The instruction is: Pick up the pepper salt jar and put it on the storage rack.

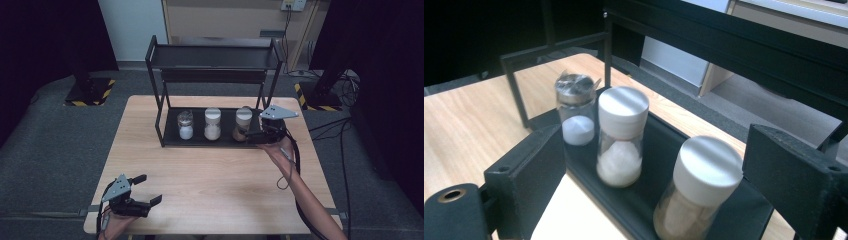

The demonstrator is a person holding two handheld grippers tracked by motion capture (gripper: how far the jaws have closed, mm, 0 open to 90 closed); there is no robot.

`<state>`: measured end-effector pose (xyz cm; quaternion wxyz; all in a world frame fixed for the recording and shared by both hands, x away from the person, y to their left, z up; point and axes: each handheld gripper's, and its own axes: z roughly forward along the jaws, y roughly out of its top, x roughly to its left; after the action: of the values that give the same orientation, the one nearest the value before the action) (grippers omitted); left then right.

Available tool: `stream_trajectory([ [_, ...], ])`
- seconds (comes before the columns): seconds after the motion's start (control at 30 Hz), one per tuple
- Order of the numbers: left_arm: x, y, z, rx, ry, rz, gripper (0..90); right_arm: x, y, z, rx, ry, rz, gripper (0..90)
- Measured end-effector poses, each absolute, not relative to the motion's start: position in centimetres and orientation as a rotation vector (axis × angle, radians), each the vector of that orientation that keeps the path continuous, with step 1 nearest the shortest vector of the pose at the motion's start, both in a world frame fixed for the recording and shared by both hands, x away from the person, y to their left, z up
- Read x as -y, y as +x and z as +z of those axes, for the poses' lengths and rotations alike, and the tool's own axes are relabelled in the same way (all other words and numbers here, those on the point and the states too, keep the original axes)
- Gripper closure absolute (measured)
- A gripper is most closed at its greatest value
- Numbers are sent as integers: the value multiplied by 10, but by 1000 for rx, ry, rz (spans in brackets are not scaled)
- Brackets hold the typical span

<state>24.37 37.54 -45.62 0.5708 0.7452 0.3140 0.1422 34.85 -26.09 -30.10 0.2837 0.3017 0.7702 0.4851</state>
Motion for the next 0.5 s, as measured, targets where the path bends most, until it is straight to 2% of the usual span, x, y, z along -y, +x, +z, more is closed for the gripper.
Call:
stream_trajectory([
  [0.5, -375, 244, -457, -740, 1748, 335, 17, 300, 295, -319, -2042, 823, 1351, 88],
])
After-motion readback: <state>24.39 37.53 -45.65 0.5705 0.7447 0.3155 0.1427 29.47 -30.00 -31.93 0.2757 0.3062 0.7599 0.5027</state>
